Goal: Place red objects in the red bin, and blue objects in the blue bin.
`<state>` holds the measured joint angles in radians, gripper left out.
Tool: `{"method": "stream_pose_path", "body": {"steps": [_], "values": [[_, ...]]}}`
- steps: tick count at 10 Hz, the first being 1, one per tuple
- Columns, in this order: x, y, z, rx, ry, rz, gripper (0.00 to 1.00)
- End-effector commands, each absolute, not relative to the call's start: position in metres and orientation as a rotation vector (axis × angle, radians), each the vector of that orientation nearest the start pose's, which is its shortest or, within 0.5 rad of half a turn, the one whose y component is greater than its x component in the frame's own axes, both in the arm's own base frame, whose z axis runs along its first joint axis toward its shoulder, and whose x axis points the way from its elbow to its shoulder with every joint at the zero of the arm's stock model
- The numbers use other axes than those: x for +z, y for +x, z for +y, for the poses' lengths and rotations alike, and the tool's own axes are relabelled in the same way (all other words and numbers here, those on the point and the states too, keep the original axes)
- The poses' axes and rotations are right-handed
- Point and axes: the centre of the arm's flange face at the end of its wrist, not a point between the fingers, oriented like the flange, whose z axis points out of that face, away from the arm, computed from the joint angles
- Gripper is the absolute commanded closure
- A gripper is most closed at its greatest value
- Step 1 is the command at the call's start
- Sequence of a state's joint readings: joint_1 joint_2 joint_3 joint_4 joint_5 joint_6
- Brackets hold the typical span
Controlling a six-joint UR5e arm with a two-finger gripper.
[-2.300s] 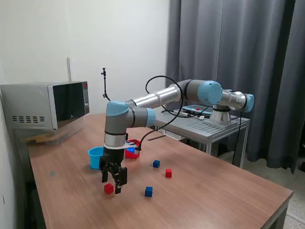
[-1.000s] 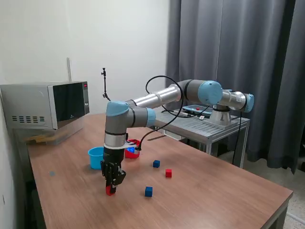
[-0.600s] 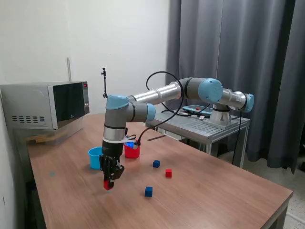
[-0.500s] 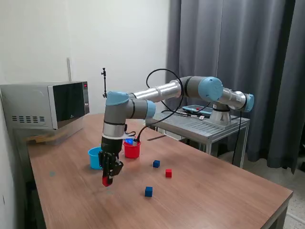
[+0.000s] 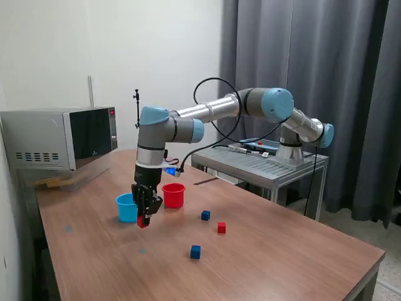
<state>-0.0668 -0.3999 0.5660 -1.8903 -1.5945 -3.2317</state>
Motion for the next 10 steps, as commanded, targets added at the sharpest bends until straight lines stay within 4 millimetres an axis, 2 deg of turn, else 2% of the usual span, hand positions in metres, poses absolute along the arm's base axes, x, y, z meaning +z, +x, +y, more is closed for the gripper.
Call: {"method": "stream_pose_path", "body": {"steps": [1,7,10], "values": [[0.208,-0.884,-0.052,0.248,-2.243,2.244,1.0],[0.252,-0.844,-0.034,0.248,-2.17,2.251,1.0],[0.251,-0.829,-0.01,0.233,-2.059,2.309,1.0]]}}
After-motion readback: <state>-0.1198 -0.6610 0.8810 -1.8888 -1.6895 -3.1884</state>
